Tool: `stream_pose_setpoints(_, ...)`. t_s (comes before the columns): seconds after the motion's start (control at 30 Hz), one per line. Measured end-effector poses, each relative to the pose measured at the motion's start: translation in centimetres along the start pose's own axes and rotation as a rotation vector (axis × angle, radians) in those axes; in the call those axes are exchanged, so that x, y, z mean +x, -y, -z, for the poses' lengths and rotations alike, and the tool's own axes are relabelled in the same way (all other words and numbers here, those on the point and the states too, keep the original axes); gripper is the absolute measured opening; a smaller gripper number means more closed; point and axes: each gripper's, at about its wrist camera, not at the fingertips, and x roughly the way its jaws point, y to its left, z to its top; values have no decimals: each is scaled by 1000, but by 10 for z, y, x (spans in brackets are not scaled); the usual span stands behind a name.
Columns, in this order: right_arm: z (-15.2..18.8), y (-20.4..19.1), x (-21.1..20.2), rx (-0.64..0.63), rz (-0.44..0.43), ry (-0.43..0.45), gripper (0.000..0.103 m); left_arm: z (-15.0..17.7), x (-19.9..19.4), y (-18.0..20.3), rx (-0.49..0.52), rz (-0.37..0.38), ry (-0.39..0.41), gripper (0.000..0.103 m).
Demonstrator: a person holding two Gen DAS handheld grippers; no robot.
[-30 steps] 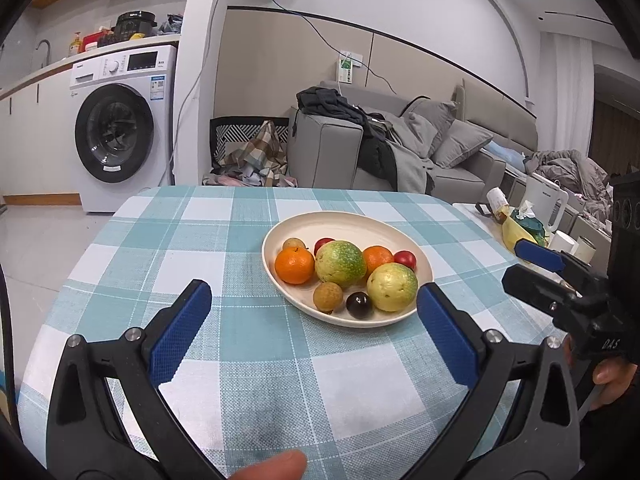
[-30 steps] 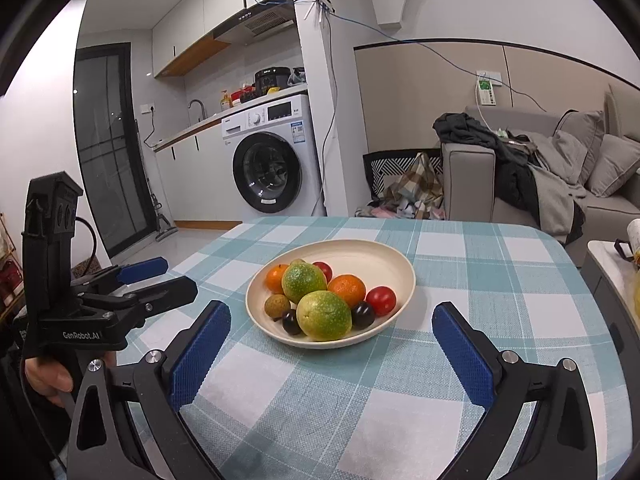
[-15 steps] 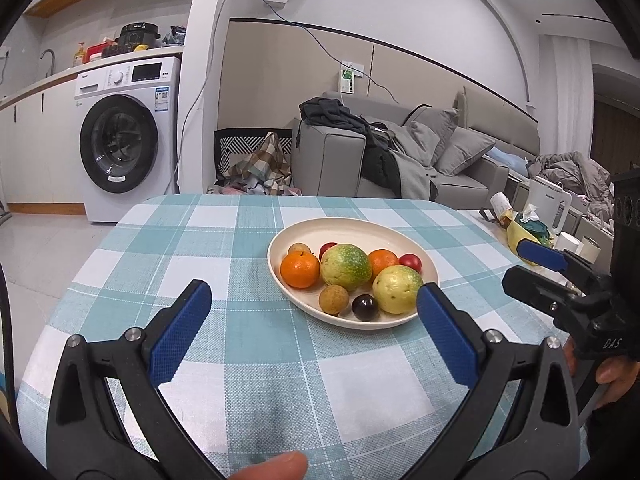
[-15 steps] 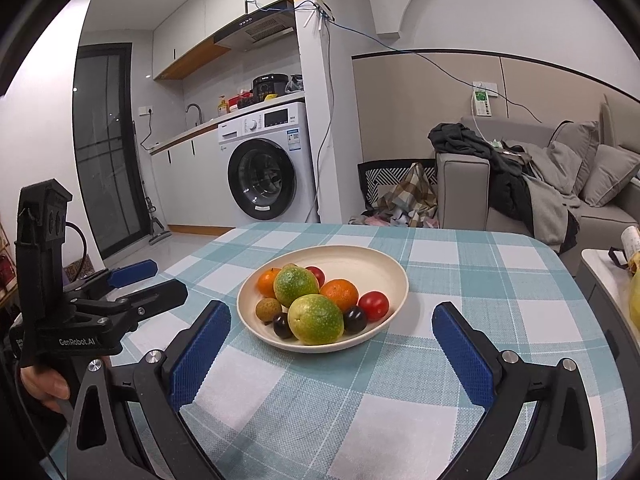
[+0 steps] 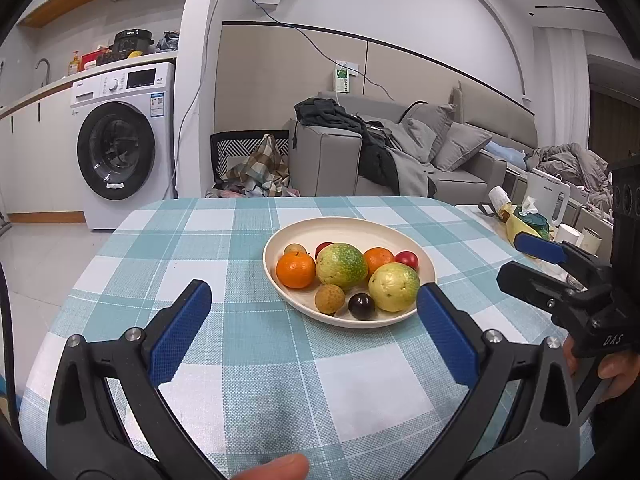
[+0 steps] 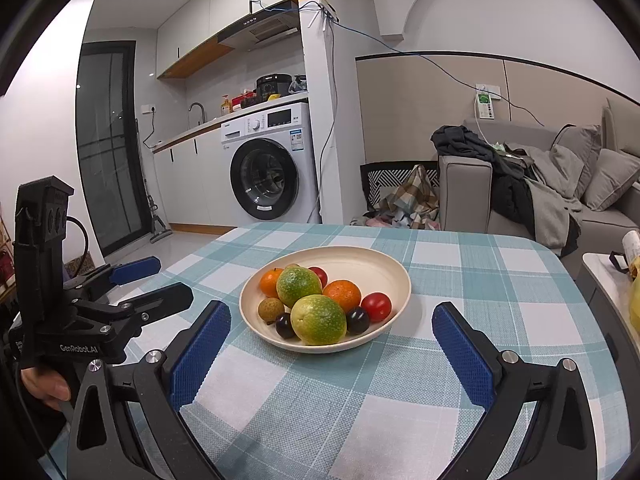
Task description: Organize fruits
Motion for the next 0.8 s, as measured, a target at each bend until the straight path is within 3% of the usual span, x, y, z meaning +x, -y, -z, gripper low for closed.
stream_pose_setpoints(0.8,0,-1,0,-2,1,0,103,0,1,3,2,4,4,102)
